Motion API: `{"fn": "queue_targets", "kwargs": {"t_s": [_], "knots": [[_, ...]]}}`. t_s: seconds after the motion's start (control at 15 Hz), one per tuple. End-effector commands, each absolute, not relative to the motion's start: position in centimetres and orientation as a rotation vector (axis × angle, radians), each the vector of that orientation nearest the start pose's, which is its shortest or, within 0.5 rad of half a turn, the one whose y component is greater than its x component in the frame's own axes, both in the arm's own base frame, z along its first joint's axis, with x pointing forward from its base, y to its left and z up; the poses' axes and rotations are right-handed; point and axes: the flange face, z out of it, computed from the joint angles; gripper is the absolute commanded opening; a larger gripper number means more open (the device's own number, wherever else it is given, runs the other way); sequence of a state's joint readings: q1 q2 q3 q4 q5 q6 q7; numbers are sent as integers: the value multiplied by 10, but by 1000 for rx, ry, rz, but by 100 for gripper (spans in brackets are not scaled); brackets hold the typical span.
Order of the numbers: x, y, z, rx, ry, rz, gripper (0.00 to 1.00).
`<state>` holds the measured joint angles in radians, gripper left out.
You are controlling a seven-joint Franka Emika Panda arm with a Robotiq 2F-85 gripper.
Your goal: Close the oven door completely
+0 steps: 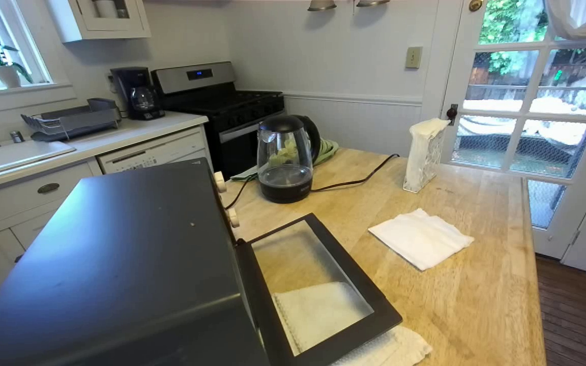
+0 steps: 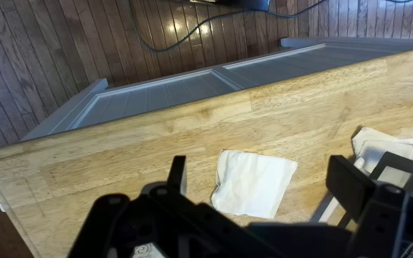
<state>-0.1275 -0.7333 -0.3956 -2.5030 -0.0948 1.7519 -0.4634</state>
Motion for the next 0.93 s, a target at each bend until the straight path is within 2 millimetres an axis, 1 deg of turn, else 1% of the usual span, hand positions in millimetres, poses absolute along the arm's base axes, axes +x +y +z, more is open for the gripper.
{"fn": "queue_targets", "kwargs": {"t_s": [0.0,0.13,0.33,0.4,0.53,0.6,0.67,0.73,0.87], "knots": [[291,-163,478,-2932,-91,0,100],[297,-136,454,-2925,-66,27,100],[306,-89,415,-2886,-32,74,100],[311,-75,403,-2881,-5,54,100],[323,-51,385,-2857,28,14,100],[339,-43,385,-2852,37,-15,100],[343,-32,377,-2827,44,-41,100],[352,-24,374,-2803,32,-73,100],[373,-9,371,-2745,-68,-142,100]]}}
